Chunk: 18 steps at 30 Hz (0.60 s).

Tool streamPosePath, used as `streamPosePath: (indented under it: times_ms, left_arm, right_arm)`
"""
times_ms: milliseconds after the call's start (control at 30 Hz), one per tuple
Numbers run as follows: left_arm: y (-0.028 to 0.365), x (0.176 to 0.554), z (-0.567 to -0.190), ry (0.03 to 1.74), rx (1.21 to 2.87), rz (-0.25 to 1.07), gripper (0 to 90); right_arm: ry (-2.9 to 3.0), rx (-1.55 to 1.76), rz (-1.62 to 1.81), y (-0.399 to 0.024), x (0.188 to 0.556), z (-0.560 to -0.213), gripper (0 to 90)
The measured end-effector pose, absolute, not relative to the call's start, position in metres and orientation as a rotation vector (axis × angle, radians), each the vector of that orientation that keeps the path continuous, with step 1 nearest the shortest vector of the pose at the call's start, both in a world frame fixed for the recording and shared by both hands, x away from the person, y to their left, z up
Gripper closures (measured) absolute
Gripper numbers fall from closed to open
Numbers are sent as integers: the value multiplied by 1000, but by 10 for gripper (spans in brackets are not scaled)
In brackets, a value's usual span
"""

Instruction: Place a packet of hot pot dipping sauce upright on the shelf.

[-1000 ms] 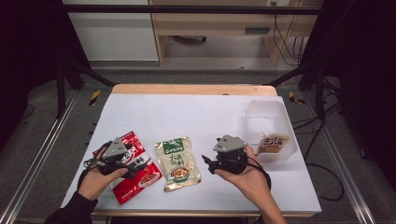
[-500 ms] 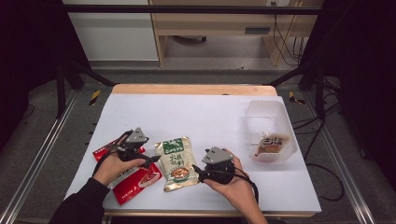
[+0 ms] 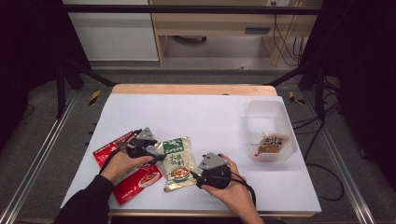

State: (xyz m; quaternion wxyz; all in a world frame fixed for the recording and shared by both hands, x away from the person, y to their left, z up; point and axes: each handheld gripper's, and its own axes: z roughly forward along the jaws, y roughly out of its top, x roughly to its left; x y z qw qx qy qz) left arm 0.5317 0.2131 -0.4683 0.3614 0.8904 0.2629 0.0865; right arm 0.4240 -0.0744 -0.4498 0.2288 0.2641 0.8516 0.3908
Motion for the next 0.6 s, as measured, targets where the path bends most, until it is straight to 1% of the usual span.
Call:
streamPosePath:
  times_ms: [100,233,333,400,600]
  left_arm:
    - [213,529,-465,663,2279,209,274]
    - [216,522,-455,666,2229,167,373]
    - [215,516,-450,639,2233,122,436]
    - [213,513,-449,620,2249,103,463]
    - [204,513,-456,621,2309,166,519]
  right_arm:
    - [2346,723,1074,-75,423,-450,311]
    - [2342,727,1078,-76,424,-450,311]
    - [2348,729,1076,-77,425,-450,311]
    - [2354,728,1072,-76,425,-451,311]
    - [2366,714,1064,-75,425,-452,311]
